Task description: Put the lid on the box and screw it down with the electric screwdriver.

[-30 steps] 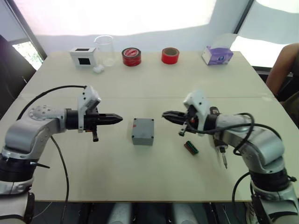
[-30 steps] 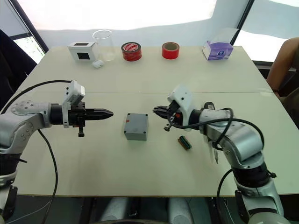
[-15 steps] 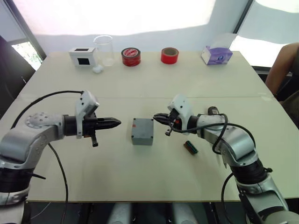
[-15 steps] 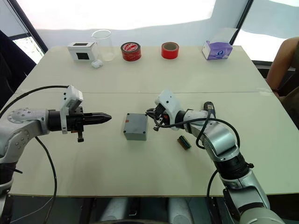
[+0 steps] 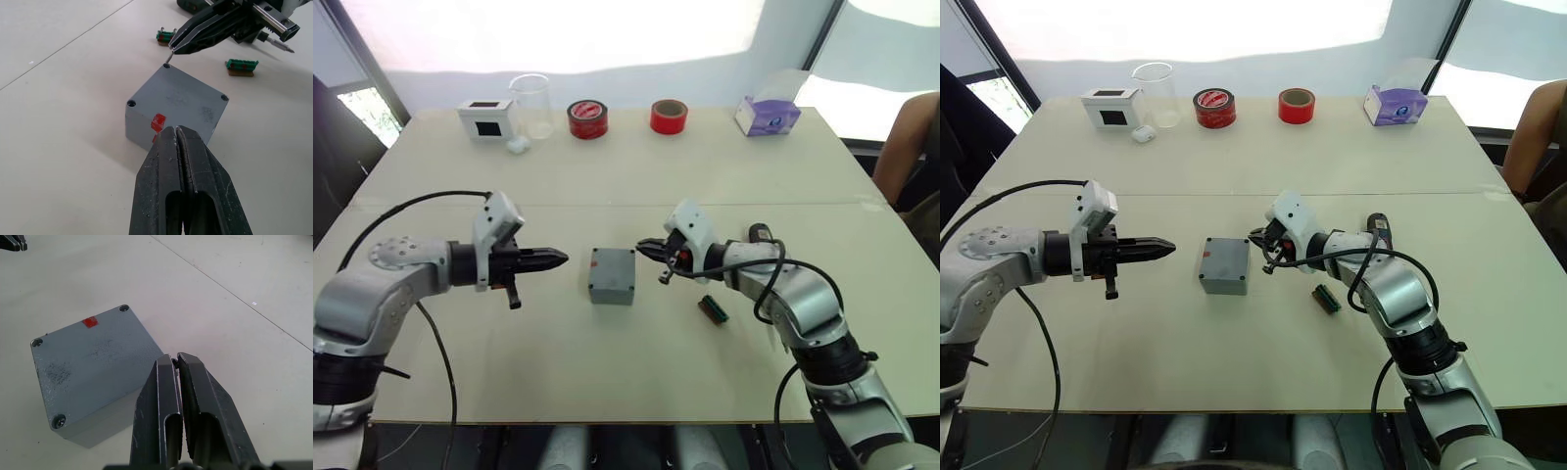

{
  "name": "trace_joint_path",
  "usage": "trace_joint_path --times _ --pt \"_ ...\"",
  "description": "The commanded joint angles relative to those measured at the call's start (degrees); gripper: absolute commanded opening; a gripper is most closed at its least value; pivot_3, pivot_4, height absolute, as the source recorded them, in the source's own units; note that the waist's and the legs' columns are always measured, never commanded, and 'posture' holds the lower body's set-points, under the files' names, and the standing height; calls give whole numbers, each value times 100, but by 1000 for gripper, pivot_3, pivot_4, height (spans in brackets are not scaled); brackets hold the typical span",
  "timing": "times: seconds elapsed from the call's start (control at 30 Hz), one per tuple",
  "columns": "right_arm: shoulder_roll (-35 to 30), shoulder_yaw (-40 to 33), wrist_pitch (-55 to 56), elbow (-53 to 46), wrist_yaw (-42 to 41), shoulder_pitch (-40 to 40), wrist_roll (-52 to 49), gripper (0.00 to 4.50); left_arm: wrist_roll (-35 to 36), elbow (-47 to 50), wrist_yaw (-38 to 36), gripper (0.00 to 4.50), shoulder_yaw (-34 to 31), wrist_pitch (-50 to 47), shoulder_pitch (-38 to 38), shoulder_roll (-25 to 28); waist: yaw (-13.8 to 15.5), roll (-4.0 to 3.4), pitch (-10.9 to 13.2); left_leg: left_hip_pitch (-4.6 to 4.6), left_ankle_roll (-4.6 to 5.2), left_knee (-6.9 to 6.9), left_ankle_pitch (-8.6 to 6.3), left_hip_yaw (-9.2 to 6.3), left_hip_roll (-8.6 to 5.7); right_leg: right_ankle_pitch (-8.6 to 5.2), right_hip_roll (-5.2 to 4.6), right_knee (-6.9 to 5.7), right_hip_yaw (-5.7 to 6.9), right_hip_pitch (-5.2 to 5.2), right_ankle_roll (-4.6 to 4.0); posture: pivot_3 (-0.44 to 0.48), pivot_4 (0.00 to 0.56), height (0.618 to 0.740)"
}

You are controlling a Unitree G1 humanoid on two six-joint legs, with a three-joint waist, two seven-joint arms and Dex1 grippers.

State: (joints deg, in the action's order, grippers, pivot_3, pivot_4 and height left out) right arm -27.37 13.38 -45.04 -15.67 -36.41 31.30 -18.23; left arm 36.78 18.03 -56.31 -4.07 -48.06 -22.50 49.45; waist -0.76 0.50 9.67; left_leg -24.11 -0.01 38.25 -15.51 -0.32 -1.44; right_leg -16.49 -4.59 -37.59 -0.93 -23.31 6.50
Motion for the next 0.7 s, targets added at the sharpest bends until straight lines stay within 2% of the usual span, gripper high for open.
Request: trace_joint_path --times 0.03,0.7 --pt "58 -27 116 -137 -33 38 20 85 4 83 -13 0 -70 69 -9 55 -2 0 0 0 0 0 0 0 0 0 0 0 0 0 0 0 150 740" --pt "100 -96 25 -237 -44 182 17 85 11 109 26 0 -97 77 69 41 -5 0 0 0 0 0 0 0 0 0 0 0 0 -1 0 0 150 740"
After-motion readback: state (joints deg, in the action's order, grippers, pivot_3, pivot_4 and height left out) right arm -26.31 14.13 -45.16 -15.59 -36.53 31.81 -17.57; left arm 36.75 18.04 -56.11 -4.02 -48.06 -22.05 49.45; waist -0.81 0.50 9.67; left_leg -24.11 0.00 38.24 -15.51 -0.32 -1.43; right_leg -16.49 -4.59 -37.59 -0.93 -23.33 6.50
